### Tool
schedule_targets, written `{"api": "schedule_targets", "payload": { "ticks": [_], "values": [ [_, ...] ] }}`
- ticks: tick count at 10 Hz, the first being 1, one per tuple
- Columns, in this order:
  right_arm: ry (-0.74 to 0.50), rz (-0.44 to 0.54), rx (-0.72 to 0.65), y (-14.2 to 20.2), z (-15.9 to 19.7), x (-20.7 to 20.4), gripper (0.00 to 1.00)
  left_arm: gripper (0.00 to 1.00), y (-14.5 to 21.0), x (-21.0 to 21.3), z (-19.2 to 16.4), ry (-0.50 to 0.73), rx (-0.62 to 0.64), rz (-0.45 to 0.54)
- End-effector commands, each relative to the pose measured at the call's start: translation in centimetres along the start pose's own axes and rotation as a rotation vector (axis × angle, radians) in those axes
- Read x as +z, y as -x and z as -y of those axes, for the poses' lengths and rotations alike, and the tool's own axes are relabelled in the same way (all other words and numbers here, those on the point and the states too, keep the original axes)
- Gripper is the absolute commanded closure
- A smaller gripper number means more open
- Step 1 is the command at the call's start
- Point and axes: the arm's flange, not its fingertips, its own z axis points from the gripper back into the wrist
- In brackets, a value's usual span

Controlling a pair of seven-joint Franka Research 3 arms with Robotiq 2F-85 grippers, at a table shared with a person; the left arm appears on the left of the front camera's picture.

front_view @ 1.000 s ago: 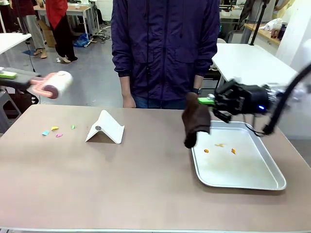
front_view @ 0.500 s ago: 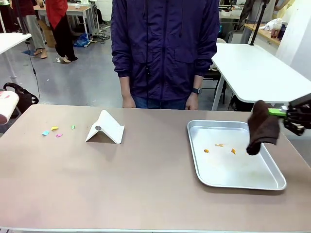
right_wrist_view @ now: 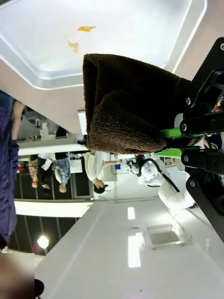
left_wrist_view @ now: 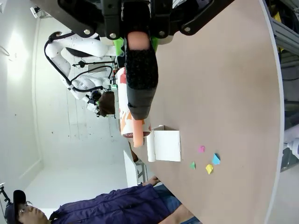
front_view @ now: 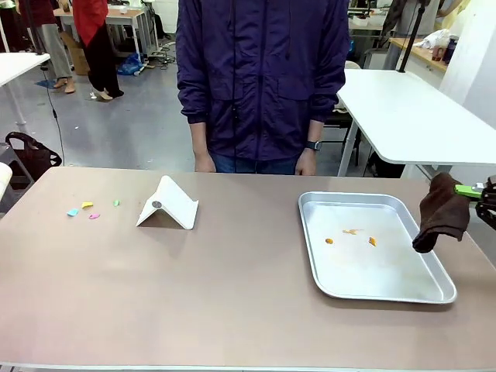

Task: Clean the surface of the table.
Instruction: Hold the Lint Roller with your left hand and the towel with your right hand.

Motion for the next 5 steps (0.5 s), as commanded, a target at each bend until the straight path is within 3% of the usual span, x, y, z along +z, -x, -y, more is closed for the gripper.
{"api": "schedule_targets", "payload": {
  "ticks": [1,5],
  "values": [
    [-0.014,-0.010,0.003,0.20,-0.24,0.08,1.00,1.00,0.37,-0.10,0.16,0.001,-0.005,-0.010],
    [-0.014,-0.010,0.003,0.20,-0.24,0.08,1.00,1.00,0.37,-0.10,0.16,0.001,-0.005,-0.010]
  ]
}}
